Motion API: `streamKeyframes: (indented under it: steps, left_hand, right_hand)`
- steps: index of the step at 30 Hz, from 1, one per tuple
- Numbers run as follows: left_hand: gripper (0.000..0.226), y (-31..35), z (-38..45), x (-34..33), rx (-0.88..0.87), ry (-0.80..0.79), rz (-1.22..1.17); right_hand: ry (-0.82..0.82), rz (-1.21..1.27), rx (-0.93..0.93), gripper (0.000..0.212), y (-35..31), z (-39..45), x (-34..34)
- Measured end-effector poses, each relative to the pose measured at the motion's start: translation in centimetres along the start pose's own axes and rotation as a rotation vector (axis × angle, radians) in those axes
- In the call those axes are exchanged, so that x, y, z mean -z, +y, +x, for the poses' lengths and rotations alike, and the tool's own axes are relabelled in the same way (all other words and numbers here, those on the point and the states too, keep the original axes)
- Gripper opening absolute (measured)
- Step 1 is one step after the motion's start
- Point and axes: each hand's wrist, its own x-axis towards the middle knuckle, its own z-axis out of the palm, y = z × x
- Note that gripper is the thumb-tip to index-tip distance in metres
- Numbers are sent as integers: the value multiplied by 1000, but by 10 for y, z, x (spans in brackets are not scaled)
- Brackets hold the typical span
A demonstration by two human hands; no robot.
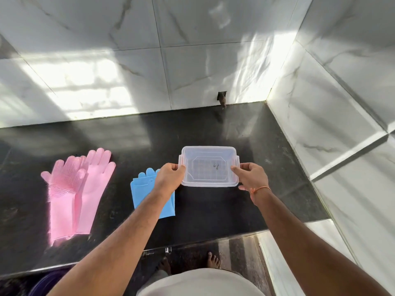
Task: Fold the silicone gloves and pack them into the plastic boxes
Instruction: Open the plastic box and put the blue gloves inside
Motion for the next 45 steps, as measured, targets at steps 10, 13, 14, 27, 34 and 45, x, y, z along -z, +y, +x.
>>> streamKeyframes:
  steps: [10,13,14,27,34,45]
  left_hand:
    - [31,-5,8,0,44,-93,-125]
    - [30,-1,10,2,83,-126,-175]
    - [32,1,11,3,99,-134,-189]
    - [34,11,8,9,122,-262,-230]
    - [35,11,6,0,-61,-107,-36]
    - [11,37,-9,18,-439,-151,-220]
  right_hand:
    - [-162,213,-164,31,-1,10,12]
    - [-192,231,-196,32,-3,11,15]
    - [-197,235,-200,33,-3,11,16]
    - [-283,218,-268,34,-22,6,22]
    - [-210,144,-193,47,-31,-5,12]
    - [-39,247,-214,31,-47,-7,20]
